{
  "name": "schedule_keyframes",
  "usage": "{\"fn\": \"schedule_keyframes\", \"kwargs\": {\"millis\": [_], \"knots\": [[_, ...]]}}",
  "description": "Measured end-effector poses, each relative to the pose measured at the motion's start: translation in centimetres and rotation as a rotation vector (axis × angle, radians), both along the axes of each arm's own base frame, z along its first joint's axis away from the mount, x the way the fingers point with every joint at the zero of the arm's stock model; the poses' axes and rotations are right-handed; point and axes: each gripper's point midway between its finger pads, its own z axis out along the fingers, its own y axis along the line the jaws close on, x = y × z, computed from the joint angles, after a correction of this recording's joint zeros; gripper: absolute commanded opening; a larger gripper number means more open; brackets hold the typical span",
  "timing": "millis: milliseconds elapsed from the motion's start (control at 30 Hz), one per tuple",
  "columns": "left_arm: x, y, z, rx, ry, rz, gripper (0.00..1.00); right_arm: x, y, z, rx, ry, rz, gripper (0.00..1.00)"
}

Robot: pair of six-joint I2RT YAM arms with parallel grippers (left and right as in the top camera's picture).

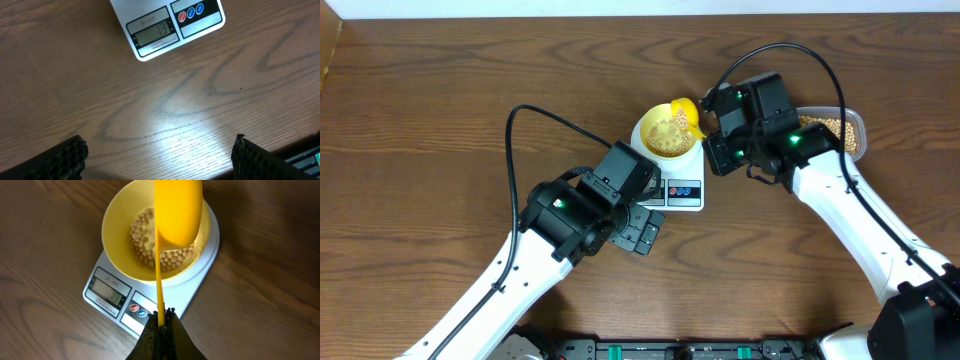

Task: Scoop item into bowl and weigh 50g on scale
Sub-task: 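Tilt the scoop with the right gripper to pour soybeans into the bowl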

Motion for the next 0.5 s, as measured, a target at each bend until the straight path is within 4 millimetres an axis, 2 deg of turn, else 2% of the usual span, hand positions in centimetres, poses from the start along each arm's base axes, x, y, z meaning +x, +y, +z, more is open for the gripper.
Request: {"fn": "schedule_keyframes", "kwargs": {"millis": [500], "knots": [[0.00, 0.00, 0.00, 0.000, 0.000, 0.000, 0.94, -0.32, 0.96, -0.22, -0.109, -0.077, 0.071, 0.01]]}}
